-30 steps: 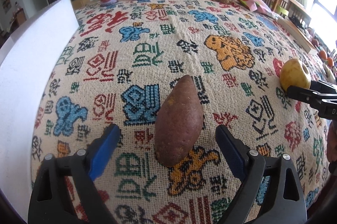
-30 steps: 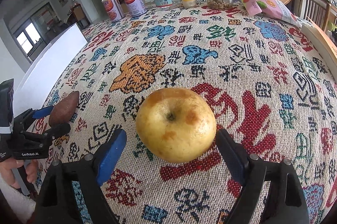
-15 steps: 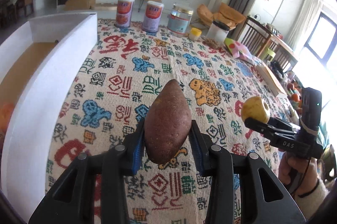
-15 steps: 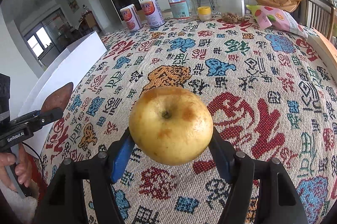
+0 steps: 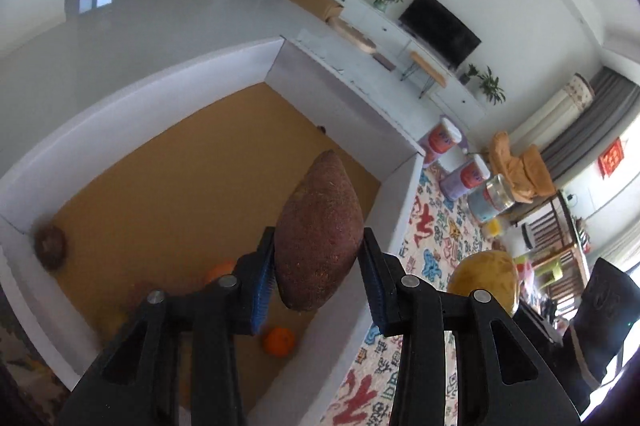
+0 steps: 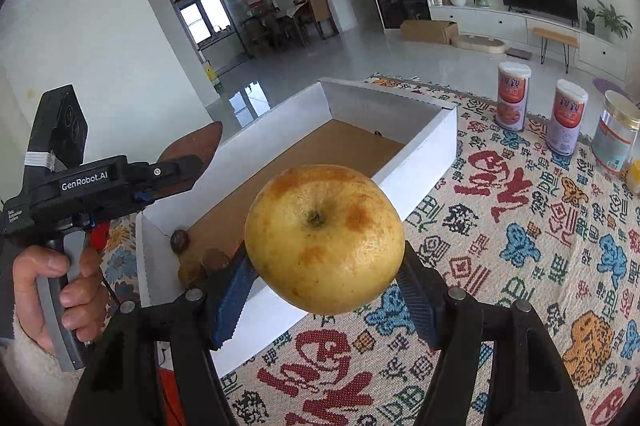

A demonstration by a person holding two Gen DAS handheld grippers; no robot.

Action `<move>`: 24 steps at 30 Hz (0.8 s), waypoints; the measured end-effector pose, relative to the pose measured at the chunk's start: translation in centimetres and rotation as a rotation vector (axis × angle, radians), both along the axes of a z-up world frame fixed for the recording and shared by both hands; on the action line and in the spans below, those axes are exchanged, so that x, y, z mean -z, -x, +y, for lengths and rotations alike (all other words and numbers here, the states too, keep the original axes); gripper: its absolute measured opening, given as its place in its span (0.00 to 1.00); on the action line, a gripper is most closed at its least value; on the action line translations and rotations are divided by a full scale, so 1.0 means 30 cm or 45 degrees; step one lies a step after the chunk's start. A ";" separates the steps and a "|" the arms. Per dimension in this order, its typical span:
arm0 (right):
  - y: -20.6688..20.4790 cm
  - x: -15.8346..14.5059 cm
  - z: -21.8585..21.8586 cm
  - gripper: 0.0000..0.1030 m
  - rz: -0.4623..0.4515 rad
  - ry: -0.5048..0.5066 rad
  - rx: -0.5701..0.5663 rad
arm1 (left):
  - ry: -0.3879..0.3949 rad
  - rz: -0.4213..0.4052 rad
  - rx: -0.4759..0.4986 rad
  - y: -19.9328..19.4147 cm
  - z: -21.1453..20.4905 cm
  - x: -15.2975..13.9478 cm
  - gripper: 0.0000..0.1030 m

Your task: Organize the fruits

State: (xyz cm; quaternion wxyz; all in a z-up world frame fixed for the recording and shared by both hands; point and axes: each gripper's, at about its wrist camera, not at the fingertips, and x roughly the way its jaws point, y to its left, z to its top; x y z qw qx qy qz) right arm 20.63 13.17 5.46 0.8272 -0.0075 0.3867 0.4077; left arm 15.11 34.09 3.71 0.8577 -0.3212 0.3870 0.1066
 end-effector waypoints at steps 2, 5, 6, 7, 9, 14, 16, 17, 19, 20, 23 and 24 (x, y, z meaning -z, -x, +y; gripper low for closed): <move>-0.048 0.014 0.158 0.67 -0.002 0.084 -0.067 | 0.017 0.092 -0.065 -0.047 0.056 0.094 0.39; -0.114 0.077 0.345 0.67 0.016 0.243 -0.128 | 0.065 0.206 -0.115 -0.097 0.094 0.215 0.39; -0.129 0.103 0.390 0.67 0.016 0.296 -0.140 | 0.085 0.237 -0.127 -0.106 0.103 0.245 0.39; -0.143 0.133 0.432 0.67 0.015 0.353 -0.146 | 0.102 0.258 -0.141 -0.113 0.108 0.271 0.39; -0.162 0.195 0.496 0.67 0.034 0.462 -0.155 | 0.119 0.266 -0.159 -0.111 0.105 0.292 0.48; -0.178 0.227 0.519 0.72 -0.032 0.544 -0.101 | -0.025 0.205 -0.150 -0.090 0.085 0.213 0.73; -0.177 0.173 0.469 0.84 -0.047 0.474 -0.050 | -0.146 0.148 -0.115 -0.056 0.046 0.150 0.81; -0.171 0.143 0.440 0.85 -0.063 0.443 -0.020 | -0.225 0.119 -0.103 -0.034 0.018 0.115 0.83; -0.156 0.085 0.384 0.90 -0.094 0.390 0.030 | -0.376 0.064 -0.075 0.015 -0.038 0.051 0.93; -0.143 0.064 0.354 0.93 -0.106 0.368 0.046 | -0.433 0.045 -0.068 0.037 -0.065 0.027 0.94; -0.083 0.015 0.282 1.00 -0.144 0.328 0.080 | -0.534 0.007 -0.090 0.098 -0.116 -0.018 0.95; -0.060 0.005 0.269 1.00 -0.149 0.328 0.085 | -0.548 -0.008 -0.109 0.118 -0.127 -0.026 0.96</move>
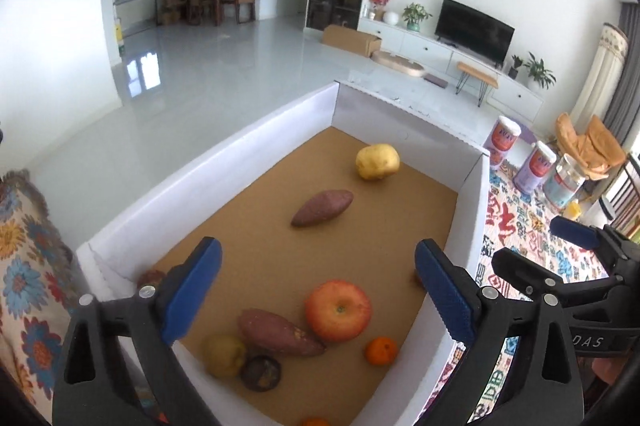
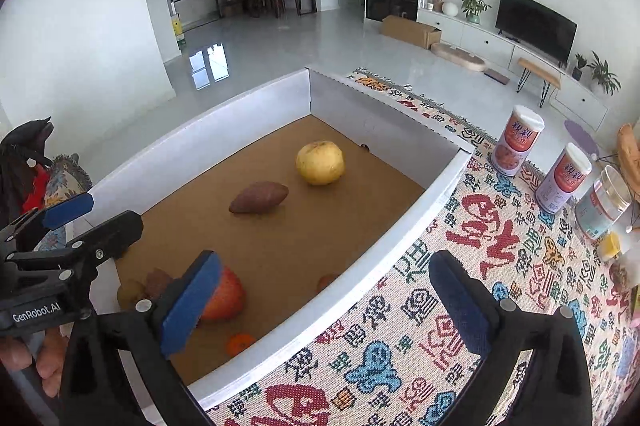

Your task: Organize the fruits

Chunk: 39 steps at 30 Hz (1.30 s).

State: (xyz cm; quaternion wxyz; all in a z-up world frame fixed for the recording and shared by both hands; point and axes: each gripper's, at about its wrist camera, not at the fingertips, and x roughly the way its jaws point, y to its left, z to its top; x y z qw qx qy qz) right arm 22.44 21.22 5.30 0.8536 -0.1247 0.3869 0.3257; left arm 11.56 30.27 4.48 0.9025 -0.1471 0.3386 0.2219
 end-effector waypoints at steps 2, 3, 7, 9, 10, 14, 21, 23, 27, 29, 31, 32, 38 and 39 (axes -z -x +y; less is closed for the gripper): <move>0.028 -0.004 -0.022 1.00 0.011 -0.003 0.008 | -0.009 -0.040 -0.027 0.024 -0.010 -0.015 0.97; 0.045 -0.009 -0.032 1.00 0.021 -0.010 0.009 | -0.012 -0.037 -0.037 0.030 -0.010 -0.021 0.97; 0.107 -0.028 -0.044 1.00 0.052 -0.029 0.009 | -0.056 0.038 -0.043 0.060 -0.030 -0.044 0.97; 0.139 -0.036 -0.048 1.00 0.046 -0.035 0.012 | -0.076 0.049 -0.058 0.089 -0.038 -0.053 0.97; 0.149 -0.039 -0.050 1.00 0.042 -0.039 0.012 | -0.084 0.052 -0.063 0.109 -0.037 -0.056 0.97; 0.189 -0.054 -0.049 1.00 0.023 -0.047 0.013 | -0.086 0.064 -0.077 0.150 -0.021 -0.054 0.97; 0.230 -0.075 -0.040 1.00 0.046 -0.065 0.026 | -0.188 0.099 -0.122 0.174 -0.013 -0.052 0.97; 0.237 -0.075 -0.034 1.00 0.056 -0.056 0.033 | -0.220 0.089 -0.151 0.192 -0.005 -0.056 0.97; 0.253 -0.074 -0.025 1.00 0.089 -0.034 0.065 | -0.181 0.138 -0.131 0.203 0.027 -0.046 0.97; 0.262 -0.076 -0.022 1.00 0.100 -0.037 0.076 | -0.139 0.152 -0.107 0.203 0.040 -0.039 0.99; 0.271 -0.082 -0.016 1.00 0.096 -0.047 0.078 | -0.153 0.149 -0.101 0.209 0.043 -0.041 0.99; 0.275 -0.085 -0.013 1.00 0.087 -0.048 0.081 | -0.159 0.155 -0.103 0.210 0.045 -0.041 0.99; 0.287 -0.101 0.014 1.00 0.039 -0.015 0.111 | -0.166 0.199 -0.073 0.209 0.061 -0.042 0.99; 0.288 -0.105 0.020 1.00 0.035 -0.007 0.111 | -0.180 0.199 -0.070 0.213 0.061 -0.045 0.99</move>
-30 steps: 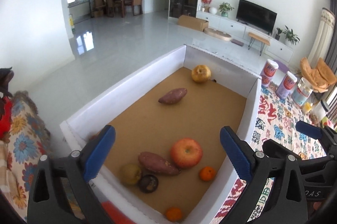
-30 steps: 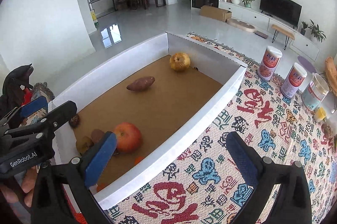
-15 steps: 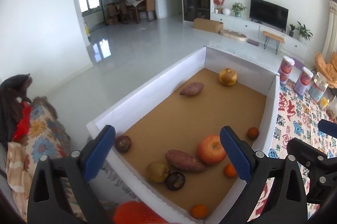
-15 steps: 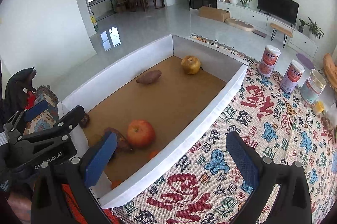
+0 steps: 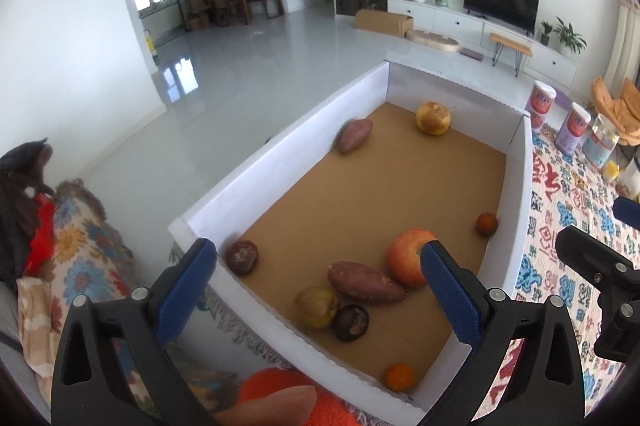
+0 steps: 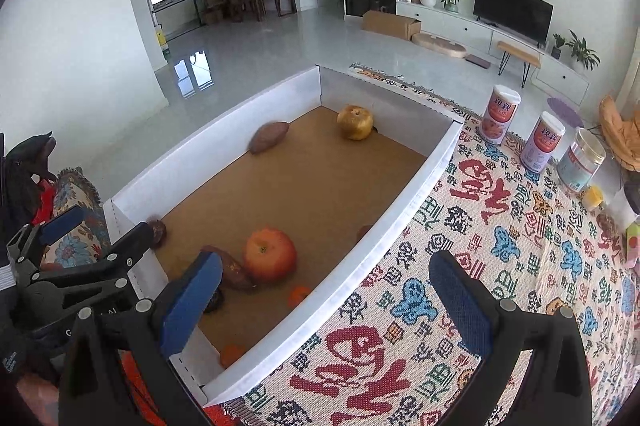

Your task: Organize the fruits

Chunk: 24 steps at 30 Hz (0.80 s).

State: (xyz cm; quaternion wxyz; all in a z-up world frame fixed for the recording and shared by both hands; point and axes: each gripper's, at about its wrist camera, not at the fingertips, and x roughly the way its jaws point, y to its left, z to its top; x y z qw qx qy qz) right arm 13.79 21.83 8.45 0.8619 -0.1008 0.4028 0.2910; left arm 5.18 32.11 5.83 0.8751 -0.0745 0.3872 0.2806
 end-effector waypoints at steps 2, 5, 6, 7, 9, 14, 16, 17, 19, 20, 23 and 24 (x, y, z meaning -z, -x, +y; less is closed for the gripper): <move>0.008 -0.009 0.013 0.99 -0.019 0.011 -0.006 | 0.007 0.004 -0.001 0.010 0.010 0.000 0.99; 0.027 -0.019 0.034 1.00 -0.041 0.026 -0.022 | 0.078 0.003 -0.008 0.029 0.039 0.000 0.99; 0.031 -0.019 0.040 1.00 -0.043 0.031 -0.030 | 0.082 -0.004 -0.012 0.036 0.046 -0.003 0.99; 0.036 -0.017 0.047 1.00 -0.042 0.037 -0.037 | 0.078 -0.007 -0.019 0.042 0.050 -0.006 0.99; 0.043 -0.012 0.058 1.00 -0.036 0.048 -0.045 | 0.069 -0.013 -0.027 0.054 0.058 -0.012 0.99; 0.055 -0.011 0.080 0.99 -0.033 0.079 -0.055 | 0.072 -0.025 -0.034 0.066 0.066 -0.024 0.99; 0.062 -0.017 0.088 0.99 -0.045 0.099 -0.051 | 0.063 -0.020 -0.032 0.062 0.065 -0.023 0.99; 0.065 -0.020 0.092 0.99 -0.051 0.108 -0.051 | 0.066 -0.017 -0.032 0.060 0.066 -0.021 0.99; 0.070 -0.026 0.097 0.99 -0.058 0.129 -0.049 | 0.073 -0.011 -0.033 0.054 0.068 -0.019 0.99; 0.072 -0.029 0.100 0.99 -0.061 0.139 -0.049 | 0.074 -0.009 -0.034 0.052 0.068 -0.017 0.99; 0.073 -0.034 0.102 0.99 -0.074 0.161 -0.043 | 0.081 -0.004 -0.032 0.047 0.069 -0.010 0.99; 0.071 -0.035 0.101 0.99 -0.075 0.165 -0.041 | 0.083 -0.002 -0.030 0.045 0.069 -0.007 0.99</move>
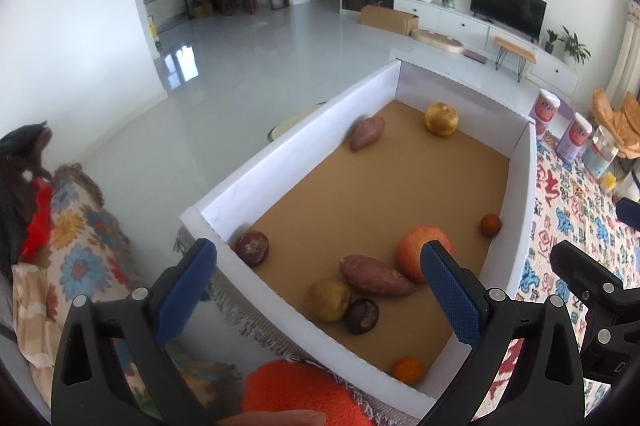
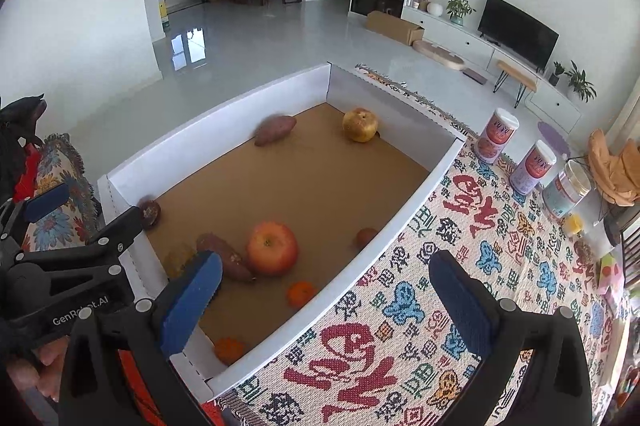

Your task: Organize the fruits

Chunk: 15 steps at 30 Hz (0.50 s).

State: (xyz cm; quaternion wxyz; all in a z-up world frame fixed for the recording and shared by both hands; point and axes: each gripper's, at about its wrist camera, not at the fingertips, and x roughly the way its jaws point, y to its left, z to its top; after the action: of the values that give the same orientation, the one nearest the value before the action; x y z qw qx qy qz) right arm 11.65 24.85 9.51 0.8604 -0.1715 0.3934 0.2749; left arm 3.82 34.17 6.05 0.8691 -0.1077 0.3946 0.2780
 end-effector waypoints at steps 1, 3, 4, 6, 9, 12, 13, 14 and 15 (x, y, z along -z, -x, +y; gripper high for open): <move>-0.003 0.000 -0.001 0.99 0.000 0.003 0.003 | 0.000 0.002 0.001 -0.001 0.000 0.002 0.99; -0.008 0.002 -0.001 0.99 -0.002 0.009 0.011 | 0.000 0.005 0.002 -0.003 0.000 0.006 0.99; -0.010 0.004 -0.001 0.99 -0.001 0.011 0.013 | 0.001 0.006 0.002 -0.004 0.001 0.008 0.99; -0.013 0.007 0.002 1.00 0.002 0.013 0.014 | 0.005 0.008 -0.002 -0.005 0.004 0.010 0.99; -0.015 0.014 0.008 0.99 0.010 0.016 0.010 | 0.014 0.009 -0.006 -0.006 0.012 0.013 0.99; -0.016 0.018 0.015 0.99 0.014 0.018 0.007 | 0.019 0.013 -0.009 -0.008 0.017 0.018 0.99; -0.017 0.019 0.015 0.99 0.016 0.017 0.006 | 0.024 0.014 -0.010 -0.009 0.019 0.020 0.99; -0.019 0.021 0.016 0.99 0.019 0.015 0.007 | 0.029 0.014 -0.011 -0.009 0.020 0.021 0.99; -0.021 0.023 0.018 0.99 0.023 0.015 0.008 | 0.032 0.012 -0.012 -0.008 0.021 0.023 0.99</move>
State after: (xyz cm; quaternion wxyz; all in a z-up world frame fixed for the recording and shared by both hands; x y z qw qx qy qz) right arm 12.28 25.39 8.83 0.8566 -0.1728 0.4033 0.2716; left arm 4.06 34.79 5.37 0.8644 -0.1192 0.4018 0.2778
